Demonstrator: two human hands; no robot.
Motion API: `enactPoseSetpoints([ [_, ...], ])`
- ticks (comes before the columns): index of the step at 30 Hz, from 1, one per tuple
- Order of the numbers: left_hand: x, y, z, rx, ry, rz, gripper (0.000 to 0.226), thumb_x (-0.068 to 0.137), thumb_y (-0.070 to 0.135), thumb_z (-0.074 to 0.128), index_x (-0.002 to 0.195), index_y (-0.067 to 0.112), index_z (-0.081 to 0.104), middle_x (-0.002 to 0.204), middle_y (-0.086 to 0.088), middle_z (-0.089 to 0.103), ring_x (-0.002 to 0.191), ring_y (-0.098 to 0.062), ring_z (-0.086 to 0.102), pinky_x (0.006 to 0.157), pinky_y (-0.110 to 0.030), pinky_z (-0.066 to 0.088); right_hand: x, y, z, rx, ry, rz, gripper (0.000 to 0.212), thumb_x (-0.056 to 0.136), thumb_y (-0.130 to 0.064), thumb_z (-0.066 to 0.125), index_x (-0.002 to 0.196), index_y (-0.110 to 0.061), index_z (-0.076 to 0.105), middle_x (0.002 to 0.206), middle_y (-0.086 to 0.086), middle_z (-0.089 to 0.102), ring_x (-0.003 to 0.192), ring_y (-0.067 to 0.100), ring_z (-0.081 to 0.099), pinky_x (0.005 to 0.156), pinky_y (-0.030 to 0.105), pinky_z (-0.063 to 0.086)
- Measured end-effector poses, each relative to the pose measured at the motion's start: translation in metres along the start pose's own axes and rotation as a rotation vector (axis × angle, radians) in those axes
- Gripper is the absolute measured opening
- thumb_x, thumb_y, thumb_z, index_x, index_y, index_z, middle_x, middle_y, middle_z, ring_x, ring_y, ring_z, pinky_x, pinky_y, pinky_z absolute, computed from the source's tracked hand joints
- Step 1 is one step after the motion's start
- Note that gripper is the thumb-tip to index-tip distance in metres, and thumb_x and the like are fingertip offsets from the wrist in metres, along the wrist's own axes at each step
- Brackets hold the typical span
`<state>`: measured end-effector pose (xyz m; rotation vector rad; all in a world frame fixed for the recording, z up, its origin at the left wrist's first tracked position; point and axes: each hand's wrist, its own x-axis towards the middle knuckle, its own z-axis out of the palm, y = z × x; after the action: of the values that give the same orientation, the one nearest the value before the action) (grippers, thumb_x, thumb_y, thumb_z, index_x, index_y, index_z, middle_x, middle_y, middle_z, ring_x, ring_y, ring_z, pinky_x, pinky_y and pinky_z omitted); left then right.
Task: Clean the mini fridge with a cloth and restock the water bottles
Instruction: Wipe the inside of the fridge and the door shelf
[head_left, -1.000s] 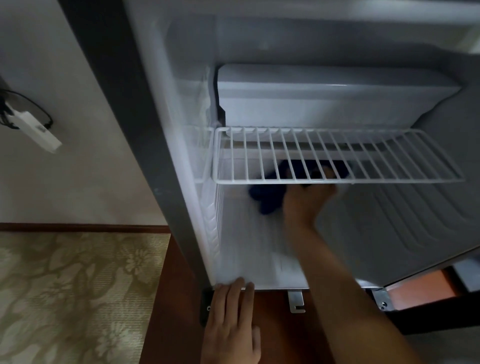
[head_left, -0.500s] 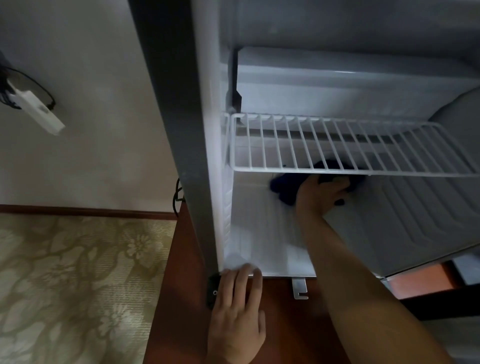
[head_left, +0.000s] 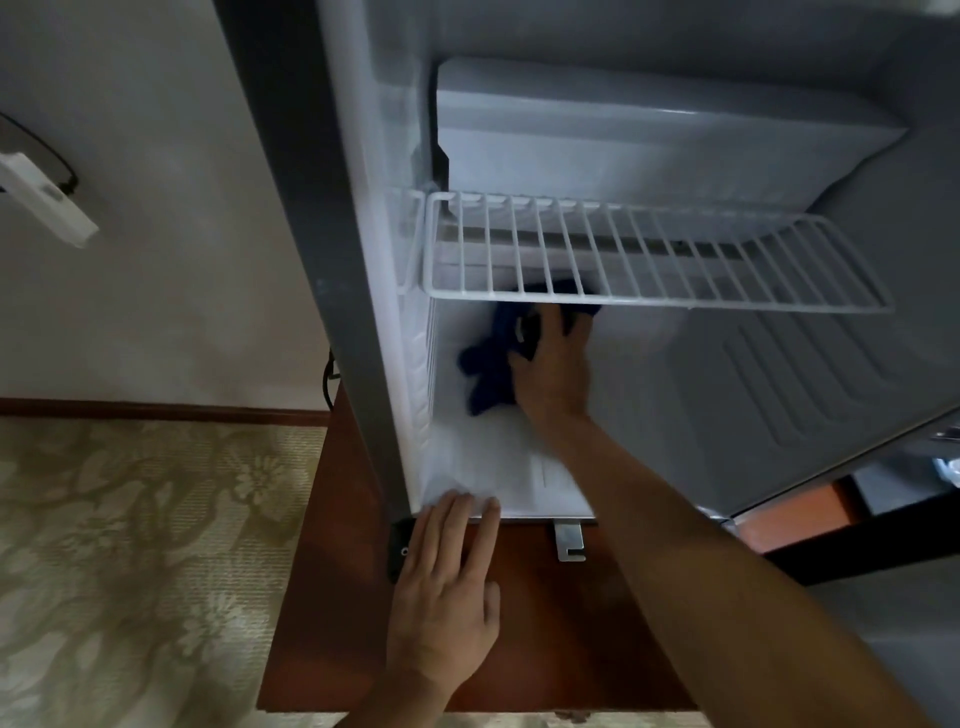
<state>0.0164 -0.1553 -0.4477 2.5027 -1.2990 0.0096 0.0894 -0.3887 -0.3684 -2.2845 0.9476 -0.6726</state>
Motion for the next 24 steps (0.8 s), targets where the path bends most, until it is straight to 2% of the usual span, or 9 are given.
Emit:
enactPoseSetpoints([
  [2, -0.002, -0.001, 0.003, 0.005, 0.024, 0.005, 0.086, 0.076, 0.026, 0.066, 0.157, 0.018, 0.038, 0.155, -0.01, 0.039, 0.151, -0.028, 0.029, 0.124, -0.05, 0.025, 0.014, 0.038, -0.027, -0.19, 0.099, -0.004, 0.052, 0.093, -0.021, 0.061, 0.144, -0.024, 0.047, 0.141, 0.014, 0.043, 0.117, 0.035, 0.053, 0.086, 0.034, 0.04],
  [5, -0.002, -0.004, 0.004, 0.013, 0.015, 0.001, 0.084, 0.077, 0.026, 0.067, 0.156, 0.018, 0.04, 0.154, -0.01, 0.041, 0.151, -0.029, 0.03, 0.12, -0.053, 0.034, 0.027, 0.07, -0.057, -0.35, 0.425, 0.196, 0.037, 0.097, -0.047, 0.046, 0.124, -0.023, 0.052, 0.122, 0.013, 0.062, 0.107, 0.034, 0.062, 0.088, 0.04, 0.048],
  [9, -0.003, -0.001, 0.007, 0.013, 0.046, 0.009, 0.079, 0.079, 0.027, 0.056, 0.155, 0.018, 0.041, 0.155, -0.009, 0.041, 0.15, -0.029, 0.031, 0.12, -0.052, 0.034, 0.023, 0.061, -0.042, -0.324, 0.515, 0.237, 0.038, 0.084, -0.013, 0.045, 0.119, -0.002, 0.054, 0.123, 0.029, 0.056, 0.103, 0.048, 0.057, 0.081, 0.054, 0.052],
  [12, -0.001, -0.003, 0.009, 0.02, 0.053, 0.008, 0.082, 0.077, 0.027, 0.063, 0.156, 0.018, 0.04, 0.155, -0.01, 0.04, 0.15, -0.029, 0.031, 0.12, -0.052, 0.033, 0.019, 0.04, -0.04, -0.092, 0.326, 0.395, 0.051, 0.078, -0.012, 0.067, 0.126, -0.01, 0.049, 0.13, 0.018, 0.057, 0.113, 0.041, 0.058, 0.087, 0.043, 0.048],
  [16, -0.001, -0.002, 0.008, 0.0, 0.007, 0.0, 0.085, 0.079, 0.028, 0.063, 0.158, 0.019, 0.035, 0.16, -0.01, 0.035, 0.154, -0.028, 0.025, 0.123, -0.051, 0.028, -0.002, 0.019, -0.036, 0.052, -0.016, 0.443, 0.047, 0.083, -0.031, 0.07, 0.124, -0.031, 0.048, 0.114, 0.001, 0.064, 0.103, 0.029, 0.063, 0.085, 0.037, 0.05],
  [18, 0.002, 0.001, 0.003, -0.009, 0.01, 0.004, 0.082, 0.081, 0.03, 0.056, 0.159, 0.019, 0.032, 0.165, -0.01, 0.029, 0.156, -0.027, 0.02, 0.124, -0.05, 0.023, -0.016, 0.003, -0.03, 0.32, -0.147, 0.447, 0.045, 0.085, -0.027, 0.07, 0.125, -0.036, 0.05, 0.112, -0.004, 0.059, 0.103, 0.025, 0.062, 0.092, 0.04, 0.052],
  [21, 0.003, 0.001, -0.001, -0.01, -0.002, 0.016, 0.082, 0.082, 0.033, 0.056, 0.159, 0.018, 0.033, 0.166, -0.01, 0.028, 0.156, -0.026, 0.019, 0.125, -0.05, 0.022, -0.042, -0.029, -0.014, 0.849, -0.3, 0.546, 0.048, 0.086, -0.015, 0.07, 0.132, -0.018, 0.056, 0.116, 0.007, 0.065, 0.105, 0.027, 0.064, 0.089, 0.034, 0.053],
  [22, 0.003, 0.002, -0.002, -0.012, -0.016, 0.015, 0.082, 0.082, 0.035, 0.058, 0.159, 0.018, 0.034, 0.166, -0.01, 0.03, 0.156, -0.025, 0.021, 0.125, -0.05, 0.023, -0.051, -0.038, -0.008, 0.957, -0.331, 0.566, 0.045, 0.085, -0.015, 0.071, 0.129, -0.011, 0.06, 0.115, 0.014, 0.068, 0.104, 0.031, 0.066, 0.087, 0.034, 0.053],
  [24, 0.002, 0.003, -0.001, 0.0, -0.02, -0.006, 0.073, 0.086, 0.04, 0.056, 0.154, 0.017, 0.043, 0.162, -0.011, 0.036, 0.153, -0.027, 0.029, 0.124, -0.049, 0.026, -0.068, -0.051, 0.002, 1.079, -0.353, 0.598, 0.032, 0.088, -0.018, 0.07, 0.119, -0.013, 0.067, 0.116, 0.015, 0.072, 0.109, 0.033, 0.068, 0.098, 0.04, 0.055],
])
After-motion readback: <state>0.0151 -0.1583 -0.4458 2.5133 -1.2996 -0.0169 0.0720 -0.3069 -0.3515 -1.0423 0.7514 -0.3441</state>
